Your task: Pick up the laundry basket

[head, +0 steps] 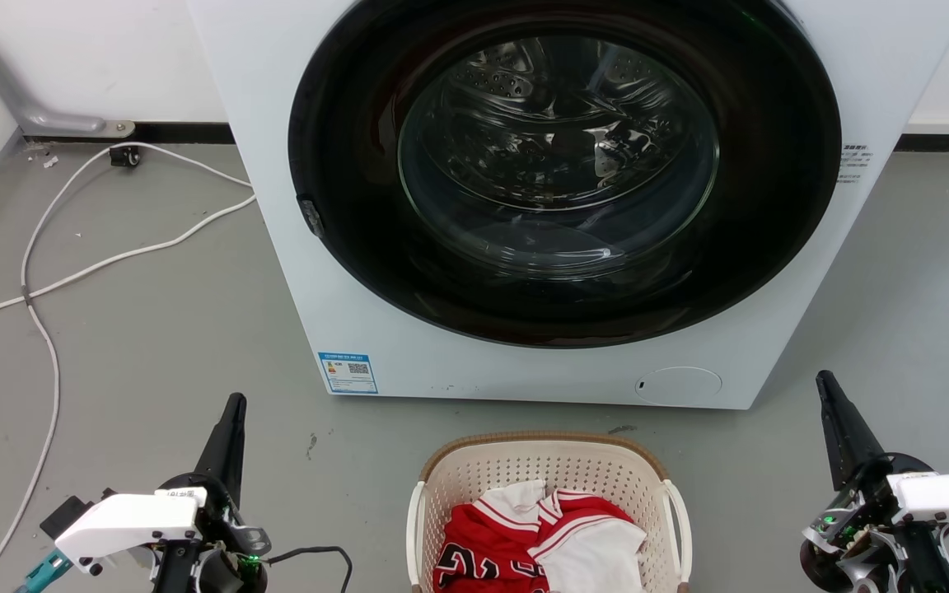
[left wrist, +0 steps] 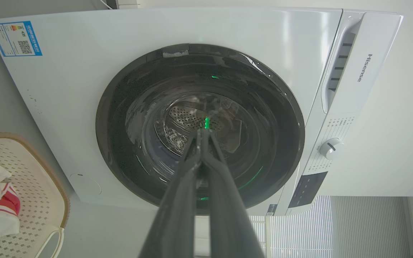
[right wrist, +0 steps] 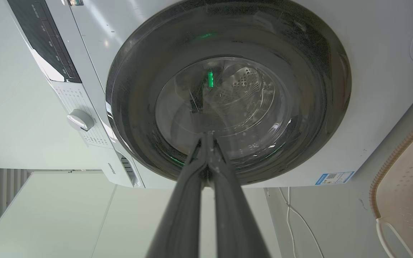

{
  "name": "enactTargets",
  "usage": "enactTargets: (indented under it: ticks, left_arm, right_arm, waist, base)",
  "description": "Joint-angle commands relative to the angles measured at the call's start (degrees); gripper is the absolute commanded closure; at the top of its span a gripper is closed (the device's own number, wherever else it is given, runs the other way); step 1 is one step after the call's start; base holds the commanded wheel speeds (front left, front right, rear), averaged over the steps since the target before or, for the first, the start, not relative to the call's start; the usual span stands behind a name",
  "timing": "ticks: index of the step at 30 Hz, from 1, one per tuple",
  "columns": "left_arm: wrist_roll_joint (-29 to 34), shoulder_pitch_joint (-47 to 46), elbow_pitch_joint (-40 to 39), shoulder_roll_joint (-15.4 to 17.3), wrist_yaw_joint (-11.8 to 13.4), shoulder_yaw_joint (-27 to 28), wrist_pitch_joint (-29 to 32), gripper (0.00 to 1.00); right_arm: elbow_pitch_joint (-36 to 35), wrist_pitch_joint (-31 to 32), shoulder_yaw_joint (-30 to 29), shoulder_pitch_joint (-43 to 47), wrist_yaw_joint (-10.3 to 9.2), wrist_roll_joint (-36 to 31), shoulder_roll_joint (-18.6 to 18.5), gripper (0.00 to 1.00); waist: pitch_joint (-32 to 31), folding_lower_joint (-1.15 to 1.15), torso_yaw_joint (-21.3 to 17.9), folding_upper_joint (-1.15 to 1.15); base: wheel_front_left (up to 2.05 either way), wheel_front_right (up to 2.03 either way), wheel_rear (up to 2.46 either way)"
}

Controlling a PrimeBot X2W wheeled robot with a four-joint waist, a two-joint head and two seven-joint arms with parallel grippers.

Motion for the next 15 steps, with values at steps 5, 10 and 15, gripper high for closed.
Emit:
enactTargets:
  ticks: [5,10,15]
  left_arm:
    - [0.29,-0.61,0.08,-0.07,-0.12,0.21,0.17,1.0]
    - [0.32,-0.62,0.08,-0.09,-0.12,0.24,0.2,1.0]
    - [0.36,-0.62,0.08,-0.12,-0.12,0.28,0.24,1.0]
  right_arm:
    - [0.05,0.09,0.02,-0.64,-0.02,0.22,-0.01,1.0]
    - [0.05,0.09,0.01,-0.64,-0.02,0.22,-0.01,1.0]
    - [0.05,0.09,0.01,-0.64,-0.02,0.22,-0.01,1.0]
  waist:
    - [0.0,0.0,0.0,0.0]
    - [0.0,0.0,0.0,0.0]
    - [0.0,0.0,0.0,0.0]
  base:
    - [0.0,0.0,0.0]
    - [0.0,0.0,0.0]
    - [0.0,0.0,0.0]
